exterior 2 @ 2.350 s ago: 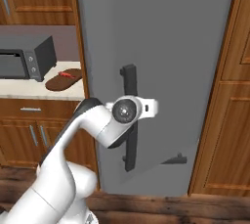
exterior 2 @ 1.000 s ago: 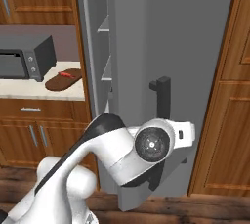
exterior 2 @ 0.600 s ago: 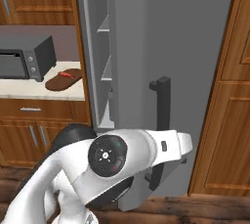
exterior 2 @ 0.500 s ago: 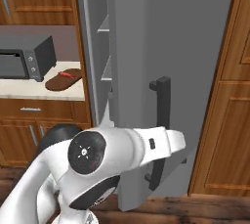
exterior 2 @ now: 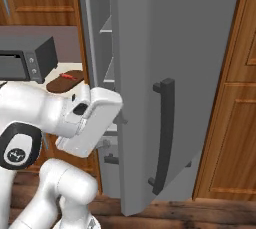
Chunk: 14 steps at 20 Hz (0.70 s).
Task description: Retrieve a lemon from the fridge and place it on the cutting board with the fish.
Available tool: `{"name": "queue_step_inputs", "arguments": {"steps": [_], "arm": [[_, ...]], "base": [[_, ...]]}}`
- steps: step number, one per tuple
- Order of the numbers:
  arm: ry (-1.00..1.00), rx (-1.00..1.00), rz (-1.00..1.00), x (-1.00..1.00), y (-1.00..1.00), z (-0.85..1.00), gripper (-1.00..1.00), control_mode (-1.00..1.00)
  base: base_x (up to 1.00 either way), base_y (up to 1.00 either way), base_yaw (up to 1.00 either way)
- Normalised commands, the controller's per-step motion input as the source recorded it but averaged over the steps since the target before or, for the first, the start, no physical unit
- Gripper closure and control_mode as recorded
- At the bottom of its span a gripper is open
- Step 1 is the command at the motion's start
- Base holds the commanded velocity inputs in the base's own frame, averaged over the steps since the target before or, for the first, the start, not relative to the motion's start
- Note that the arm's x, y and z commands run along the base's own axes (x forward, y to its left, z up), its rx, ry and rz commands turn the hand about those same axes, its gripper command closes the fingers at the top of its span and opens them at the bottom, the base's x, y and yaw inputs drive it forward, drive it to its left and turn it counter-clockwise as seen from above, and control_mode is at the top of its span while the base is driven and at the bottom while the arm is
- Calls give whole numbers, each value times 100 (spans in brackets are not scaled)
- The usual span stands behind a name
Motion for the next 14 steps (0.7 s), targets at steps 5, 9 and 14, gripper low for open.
{"name": "queue_step_inputs", "arguments": {"steps": [5,9,14], "arm": [[38,-31,-36,27,68,15,-100,-100],[14,-16,-21,61,60,2,-100,-100],[0,-5,-18,77,52,-15,-100,-100]], "base": [[0,0,0],[0,0,0],[0,0,0]]}}
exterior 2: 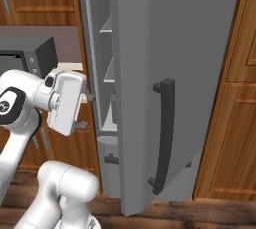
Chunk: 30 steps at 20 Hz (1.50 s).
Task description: Retrieve a lemon from the fridge and place it on the cutting board with the fish.
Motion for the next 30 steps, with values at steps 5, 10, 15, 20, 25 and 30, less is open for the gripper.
{"name": "queue_step_inputs", "arguments": {"steps": [5,10,15,20,25,30], "arm": [[9,0,-18,51,8,-15,-100,-100],[5,0,7,42,0,-4,-100,-100],[0,0,13,49,-6,-16,-100,-100],[-3,0,11,37,-19,-32,-100,-100],[-3,0,8,28,-23,-33,-100,-100],[-1,1,0,-10,-31,-9,-100,-100]], "base": [[0,0,0],[0,0,0],[0,0,0],[0,0,0],[0,0,0],[0,0,0]]}}
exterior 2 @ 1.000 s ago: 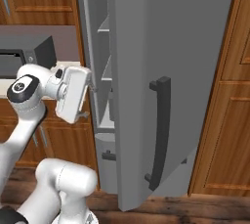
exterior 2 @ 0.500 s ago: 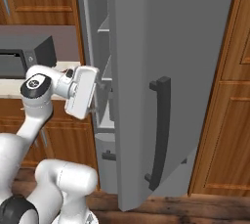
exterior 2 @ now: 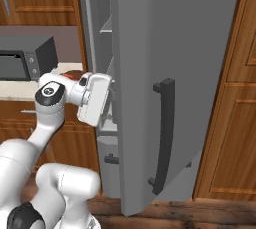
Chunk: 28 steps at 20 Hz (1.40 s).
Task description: Retrieve a lemon from the fridge and place it on the cutting board with the fish.
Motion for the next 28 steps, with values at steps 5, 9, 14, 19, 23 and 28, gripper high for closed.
{"name": "queue_step_inputs", "arguments": {"steps": [5,9,14,19,23,28], "arm": [[0,0,0,-39,-34,0,-100,-100],[0,0,0,-50,-55,0,-100,-100],[0,0,0,-37,-82,-4,-100,-100],[-3,27,0,-36,-100,-2,-100,-100],[0,44,0,0,-100,-15,-100,-100],[0,43,0,15,-100,-21,-100,-100]], "base": [[0,0,0],[0,0,0],[0,0,0],[0,0,0],[0,0,0],[0,0,0]]}}
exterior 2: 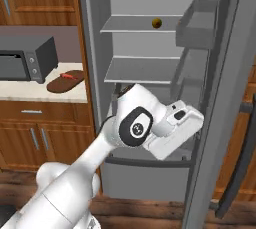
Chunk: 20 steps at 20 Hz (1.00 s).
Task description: Retrieve a lemon from the fridge and place it on the cutting board with the fish.
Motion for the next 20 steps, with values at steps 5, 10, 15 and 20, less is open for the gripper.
{"name": "queue_step_inputs", "arguments": {"steps": [5,10,15,20], "arm": [[-7,73,2,-27,-85,53,-100,-100],[-4,41,6,-84,44,77,-100,-100],[-13,31,2,-71,100,34,-100,-100],[-13,39,-9,-9,100,0,-100,-100]], "base": [[0,0,0],[0,0,0],[0,0,0],[0,0,0]]}}
